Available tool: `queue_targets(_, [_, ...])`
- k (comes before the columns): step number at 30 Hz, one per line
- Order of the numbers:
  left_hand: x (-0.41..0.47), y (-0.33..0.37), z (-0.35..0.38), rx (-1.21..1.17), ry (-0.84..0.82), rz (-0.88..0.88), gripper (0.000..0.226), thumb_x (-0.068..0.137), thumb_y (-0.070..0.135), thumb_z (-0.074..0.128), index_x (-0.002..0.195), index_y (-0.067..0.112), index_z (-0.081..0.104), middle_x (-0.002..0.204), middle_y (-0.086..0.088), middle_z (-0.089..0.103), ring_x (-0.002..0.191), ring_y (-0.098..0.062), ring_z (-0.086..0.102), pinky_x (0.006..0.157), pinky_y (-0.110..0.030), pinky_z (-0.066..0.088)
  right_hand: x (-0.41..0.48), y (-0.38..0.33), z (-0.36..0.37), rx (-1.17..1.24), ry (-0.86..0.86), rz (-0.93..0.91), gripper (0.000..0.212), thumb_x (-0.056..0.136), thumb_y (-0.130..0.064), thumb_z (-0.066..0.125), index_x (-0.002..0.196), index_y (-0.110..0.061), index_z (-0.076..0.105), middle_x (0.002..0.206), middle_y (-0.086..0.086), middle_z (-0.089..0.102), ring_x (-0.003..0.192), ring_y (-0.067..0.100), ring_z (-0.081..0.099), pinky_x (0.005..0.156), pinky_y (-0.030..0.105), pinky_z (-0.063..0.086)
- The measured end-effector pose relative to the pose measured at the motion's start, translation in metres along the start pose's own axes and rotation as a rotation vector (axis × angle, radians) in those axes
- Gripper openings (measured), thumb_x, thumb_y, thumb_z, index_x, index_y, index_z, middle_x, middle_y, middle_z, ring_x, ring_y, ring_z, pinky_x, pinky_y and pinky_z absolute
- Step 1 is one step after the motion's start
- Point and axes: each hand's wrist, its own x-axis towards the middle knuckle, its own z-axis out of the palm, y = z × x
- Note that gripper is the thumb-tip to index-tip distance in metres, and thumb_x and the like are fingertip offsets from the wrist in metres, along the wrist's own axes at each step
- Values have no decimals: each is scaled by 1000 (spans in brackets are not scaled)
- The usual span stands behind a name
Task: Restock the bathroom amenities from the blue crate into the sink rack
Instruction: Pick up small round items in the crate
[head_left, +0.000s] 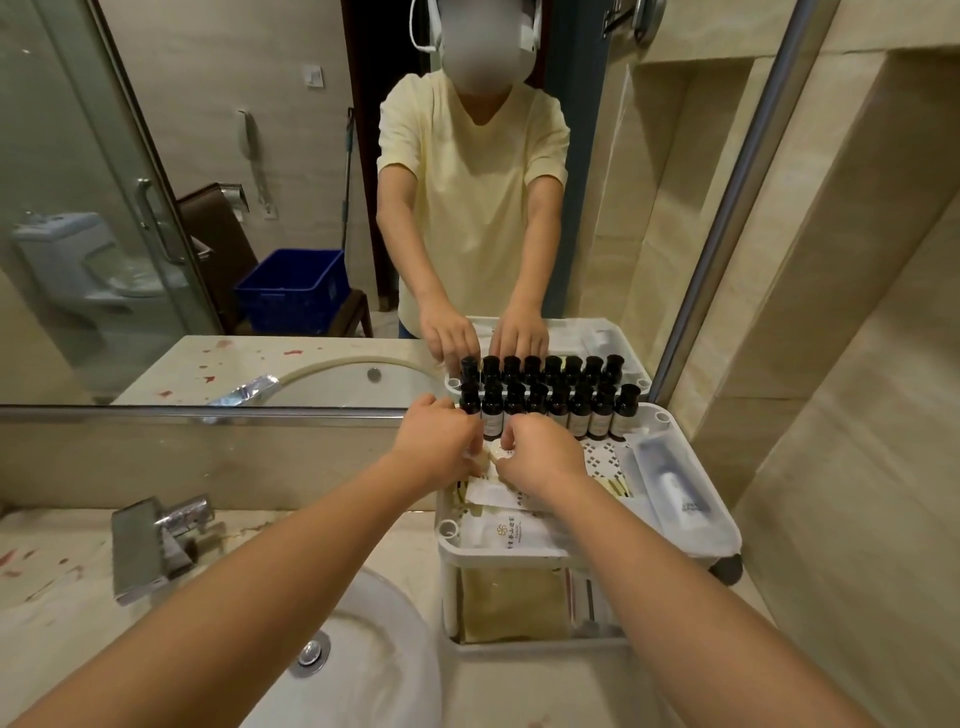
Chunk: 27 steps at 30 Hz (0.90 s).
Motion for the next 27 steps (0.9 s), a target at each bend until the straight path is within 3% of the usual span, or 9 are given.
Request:
queue_targets(9, [-14,4,-5,-13,48,-58,22,87,43,61,107,35,67,109,11,64,104,-14,55,82,-29,30,-15,-6,-6,-41,73,-45,29,86,-30,63,115,-27,61,117,-5,57,92,18,60,63,30,44])
queue_targets(14, [-36,6,-14,-81,78,-137,33,90,38,56,122,31,59,118,6,61,111,-18,54,92,-33,37,-31,-14,-9,-43,113,-75,28,88,-30,58,115,-26,62,116,-4,60,98,19,60,64,30,44])
queue_targets(21, [-93,-9,-31,-157,119,-238,35,93,40,55,125,29,57,122,5,61,116,-17,54,99,-36,42,-57,-43,-14,-39,114,-147,32,87,-25,57,119,-27,62,123,-4,60,110,20,57,68,30,42])
queue_targets(27, [-168,-34,-44,-183,132,-314,36,92,40,58,125,27,58,119,6,63,106,-14,59,89,-35,51,-88,-96,-7,-10,88,-233,37,86,-28,58,123,-26,58,120,-2,59,114,20,54,76,31,43])
